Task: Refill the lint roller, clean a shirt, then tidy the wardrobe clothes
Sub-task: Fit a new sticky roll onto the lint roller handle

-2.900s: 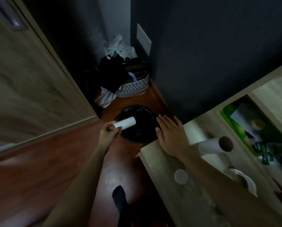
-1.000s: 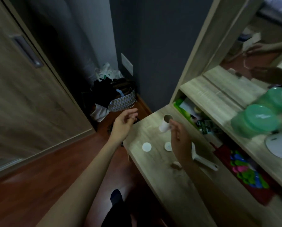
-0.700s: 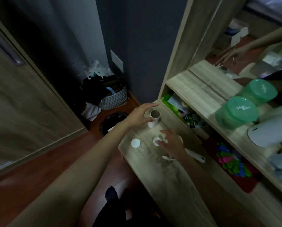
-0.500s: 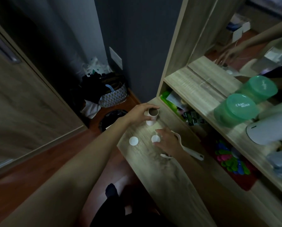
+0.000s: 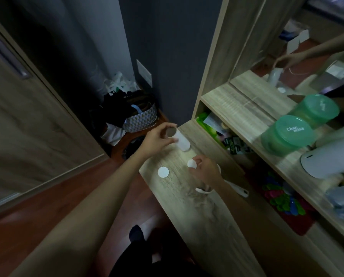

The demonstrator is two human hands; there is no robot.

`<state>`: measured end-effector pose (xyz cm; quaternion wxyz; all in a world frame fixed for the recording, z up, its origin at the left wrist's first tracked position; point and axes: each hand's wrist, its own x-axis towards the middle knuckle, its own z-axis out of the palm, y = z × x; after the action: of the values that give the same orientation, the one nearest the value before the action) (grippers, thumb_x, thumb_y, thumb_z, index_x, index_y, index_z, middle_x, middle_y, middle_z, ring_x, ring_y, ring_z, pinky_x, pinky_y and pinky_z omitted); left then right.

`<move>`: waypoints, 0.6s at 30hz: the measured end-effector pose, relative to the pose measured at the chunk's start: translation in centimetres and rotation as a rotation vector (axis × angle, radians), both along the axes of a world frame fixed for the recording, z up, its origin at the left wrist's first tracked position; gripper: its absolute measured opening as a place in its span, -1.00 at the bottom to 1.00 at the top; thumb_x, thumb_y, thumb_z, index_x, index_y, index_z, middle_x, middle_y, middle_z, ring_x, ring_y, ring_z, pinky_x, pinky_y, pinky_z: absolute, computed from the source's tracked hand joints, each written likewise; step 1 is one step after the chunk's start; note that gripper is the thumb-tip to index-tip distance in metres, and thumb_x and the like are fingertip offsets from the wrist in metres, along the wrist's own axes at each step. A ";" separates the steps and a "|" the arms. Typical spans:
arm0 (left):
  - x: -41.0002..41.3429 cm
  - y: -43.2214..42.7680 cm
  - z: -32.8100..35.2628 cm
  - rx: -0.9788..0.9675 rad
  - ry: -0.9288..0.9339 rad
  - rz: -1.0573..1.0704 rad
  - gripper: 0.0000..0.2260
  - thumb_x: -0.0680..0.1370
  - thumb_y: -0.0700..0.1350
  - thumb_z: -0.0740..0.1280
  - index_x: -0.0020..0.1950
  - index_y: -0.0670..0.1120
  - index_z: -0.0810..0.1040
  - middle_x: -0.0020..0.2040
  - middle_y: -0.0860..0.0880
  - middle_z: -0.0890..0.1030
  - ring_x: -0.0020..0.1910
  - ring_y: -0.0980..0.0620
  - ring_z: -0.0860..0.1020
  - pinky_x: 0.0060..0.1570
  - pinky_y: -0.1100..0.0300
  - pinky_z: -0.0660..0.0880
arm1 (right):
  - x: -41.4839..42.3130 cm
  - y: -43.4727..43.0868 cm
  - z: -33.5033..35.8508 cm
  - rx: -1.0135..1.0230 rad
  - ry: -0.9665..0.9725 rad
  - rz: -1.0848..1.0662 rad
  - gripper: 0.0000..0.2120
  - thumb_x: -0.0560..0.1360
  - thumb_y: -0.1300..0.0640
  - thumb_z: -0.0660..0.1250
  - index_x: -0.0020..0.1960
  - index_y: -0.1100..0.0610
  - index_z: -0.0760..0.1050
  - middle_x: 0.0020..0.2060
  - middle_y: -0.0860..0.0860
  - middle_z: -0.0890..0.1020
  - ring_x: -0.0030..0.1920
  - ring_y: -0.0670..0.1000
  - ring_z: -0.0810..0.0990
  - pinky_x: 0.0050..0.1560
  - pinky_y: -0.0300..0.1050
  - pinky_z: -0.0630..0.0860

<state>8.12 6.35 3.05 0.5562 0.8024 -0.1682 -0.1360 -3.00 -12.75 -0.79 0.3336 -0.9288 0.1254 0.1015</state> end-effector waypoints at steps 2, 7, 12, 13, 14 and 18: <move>-0.7 1.0 0.5 -0.169 0.151 0.107 -0.63 0.46 -0.16 0.49 0.23 0.02 0.54 0.04 -0.08 0.58 -0.12 0.00 0.57 -0.01 0.07 0.59 | 0.3 0.1 0.7 0.273 -0.011 -0.168 -0.67 0.43 0.12 0.46 0.15 0.15 0.50 -0.06 0.00 0.59 -0.05 -0.01 0.57 -0.11 -0.28 0.45; -2.5 3.0 1.0 -0.479 0.384 0.267 -0.67 0.51 -0.21 0.41 0.26 -0.04 0.53 0.14 -0.05 0.62 0.13 0.01 0.60 0.02 0.20 0.59 | 1.1 0.4 2.8 0.661 -0.145 -0.334 -0.69 0.41 0.22 0.47 0.14 0.15 0.53 -0.05 0.04 0.64 -0.03 0.00 0.64 0.05 -0.12 0.59; -3.7 3.6 0.4 -0.575 0.490 0.331 -0.73 0.54 -0.21 0.37 0.24 -0.12 0.53 0.10 -0.10 0.63 0.14 -0.04 0.61 0.11 0.15 0.58 | 1.6 1.4 5.1 0.751 -0.218 -0.287 -0.66 0.45 0.26 0.43 0.20 0.11 0.51 -0.03 -0.08 0.64 -0.03 -0.14 0.63 0.01 -0.25 0.58; -3.9 3.6 0.2 -0.588 0.503 0.338 -0.72 0.54 -0.21 0.37 0.25 -0.15 0.53 0.11 -0.12 0.63 0.16 -0.05 0.61 0.13 0.14 0.57 | 1.6 1.6 5.5 0.751 -0.222 -0.267 -0.66 0.45 0.26 0.42 0.20 0.10 0.51 -0.03 -0.09 0.64 -0.03 -0.16 0.63 0.02 -0.25 0.58; -3.9 3.6 0.0 -0.593 0.515 0.344 -0.71 0.54 -0.21 0.36 0.27 -0.17 0.52 0.13 -0.14 0.62 0.16 -0.06 0.60 0.13 0.14 0.57 | 1.6 1.7 5.6 0.745 -0.225 -0.246 -0.66 0.45 0.27 0.41 0.20 0.10 0.51 -0.03 -0.10 0.64 -0.03 -0.17 0.62 0.02 -0.25 0.58; -4.4 3.6 -0.1 -0.604 0.542 0.360 -0.66 0.56 -0.20 0.35 0.31 -0.24 0.48 0.16 -0.17 0.61 0.16 -0.07 0.60 0.08 0.22 0.58 | 1.4 2.1 5.8 0.747 -0.229 -0.203 -0.64 0.46 0.32 0.39 0.23 0.16 0.51 -0.05 -0.08 0.64 -0.07 -0.17 0.63 -0.02 -0.24 0.59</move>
<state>3.73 10.00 3.00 0.8047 0.5555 0.0940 -0.1872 -1.60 -10.64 5.00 0.6685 -0.7317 0.1330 0.0023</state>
